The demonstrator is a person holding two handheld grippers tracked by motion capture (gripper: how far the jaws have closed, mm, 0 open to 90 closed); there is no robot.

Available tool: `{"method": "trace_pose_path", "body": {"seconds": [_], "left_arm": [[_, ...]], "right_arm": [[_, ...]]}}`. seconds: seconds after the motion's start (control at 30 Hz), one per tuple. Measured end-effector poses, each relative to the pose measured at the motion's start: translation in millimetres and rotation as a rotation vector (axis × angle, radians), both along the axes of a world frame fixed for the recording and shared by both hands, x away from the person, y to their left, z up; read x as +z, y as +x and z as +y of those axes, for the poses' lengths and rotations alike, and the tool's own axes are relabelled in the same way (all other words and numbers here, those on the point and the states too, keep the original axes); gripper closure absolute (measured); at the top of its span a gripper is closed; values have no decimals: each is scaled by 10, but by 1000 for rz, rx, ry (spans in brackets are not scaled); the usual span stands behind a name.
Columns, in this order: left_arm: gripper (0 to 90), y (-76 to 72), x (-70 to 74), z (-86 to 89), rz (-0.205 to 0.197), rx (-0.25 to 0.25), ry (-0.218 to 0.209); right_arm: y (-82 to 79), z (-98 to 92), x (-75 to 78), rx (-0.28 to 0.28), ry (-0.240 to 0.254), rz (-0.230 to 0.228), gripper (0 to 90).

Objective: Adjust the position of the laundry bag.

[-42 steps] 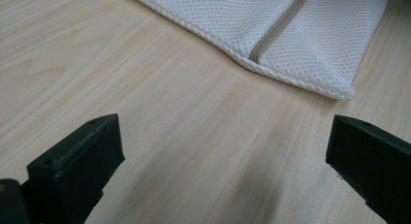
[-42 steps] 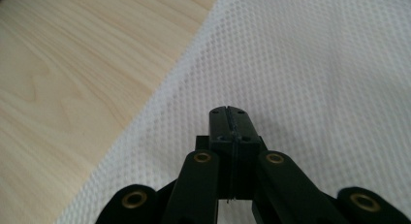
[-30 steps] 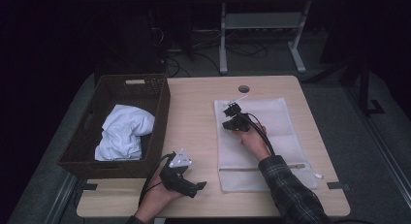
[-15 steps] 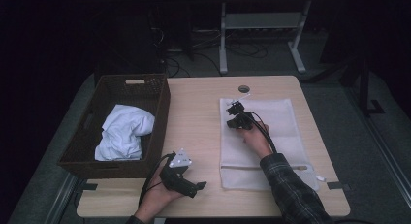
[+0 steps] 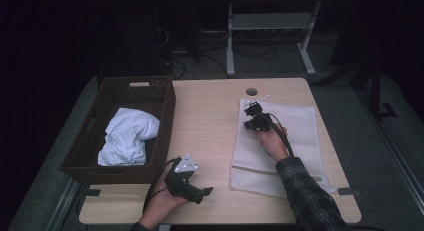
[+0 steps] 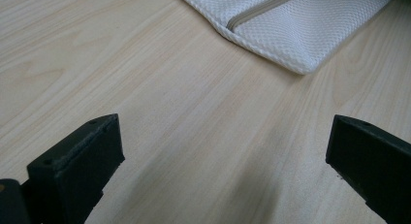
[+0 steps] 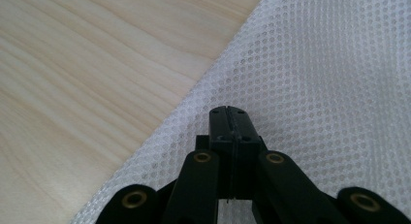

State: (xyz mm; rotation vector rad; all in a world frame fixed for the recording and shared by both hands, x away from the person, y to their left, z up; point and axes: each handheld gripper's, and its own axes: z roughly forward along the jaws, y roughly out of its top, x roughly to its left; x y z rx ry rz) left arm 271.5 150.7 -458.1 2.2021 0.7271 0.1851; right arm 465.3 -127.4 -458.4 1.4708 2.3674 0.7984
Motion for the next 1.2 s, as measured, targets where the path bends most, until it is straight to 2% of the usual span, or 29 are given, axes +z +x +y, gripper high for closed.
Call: {"method": "trace_pose_path", "body": {"seconds": [0.33, 0.5, 0.6, 0.67, 0.7, 0.77, 0.83, 0.9, 0.97, 1.0, 1.03, 1.07, 1.1, 1.13, 1.17, 1.2], "left_arm": [[0, 0, -1, 0, 0, 1, 0], [0, 3, -4, 1, 2, 1, 2], [0, 5, -5, 6, 3, 2, 1], [0, 12, -10, 9, 6, 3, 1], [0, 12, -10, 9, 6, 3, 1], [0, 17, -15, 9, 7, 4, 4], [0, 16, -15, 11, 6, 5, 4], [0, 14, -15, 17, 7, 5, 1], [0, 11, -18, 25, 11, 9, 1], [0, 11, -28, 35, 14, 12, 0], [0, 11, -28, 35, 14, 12, 0], [0, 12, -30, 42, 15, 14, 2], [0, 13, -32, 44, 15, 16, 2], [0, 17, -36, 46, 15, 20, 1], [0, 20, -37, 47, 16, 20, 4], [0, 20, -37, 47, 16, 20, 4]], "right_arm": [[29, -177, -2, -26, -4, -2, 892], [34, -230, -3, -18, 0, -1, 883], [17, -280, 59, -10, 30, -15, 796], [0, -318, 103, 16, 56, -19, 701], [0, -318, 103, 16, 56, -19, 701], [-34, -391, 146, 36, 78, -26, 613], [-52, -437, 165, 44, 85, -32, 562], [-58, -467, 175, 42, 89, -26, 538], [-77, -518, 195, 40, 96, -13, 465], [-110, -567, 210, 74, 121, -11, 389], [-110, -567, 210, 74, 121, -11, 389], [-131, -580, 220, 82, 129, -15, 352], [-166, -586, 234, 82, 112, -36, 313], [-231, -579, 260, 78, 70, -79, 293], [-273, -572, 277, 76, 54, -98, 272], [-273, -572, 277, 76, 54, -98, 272]]}}
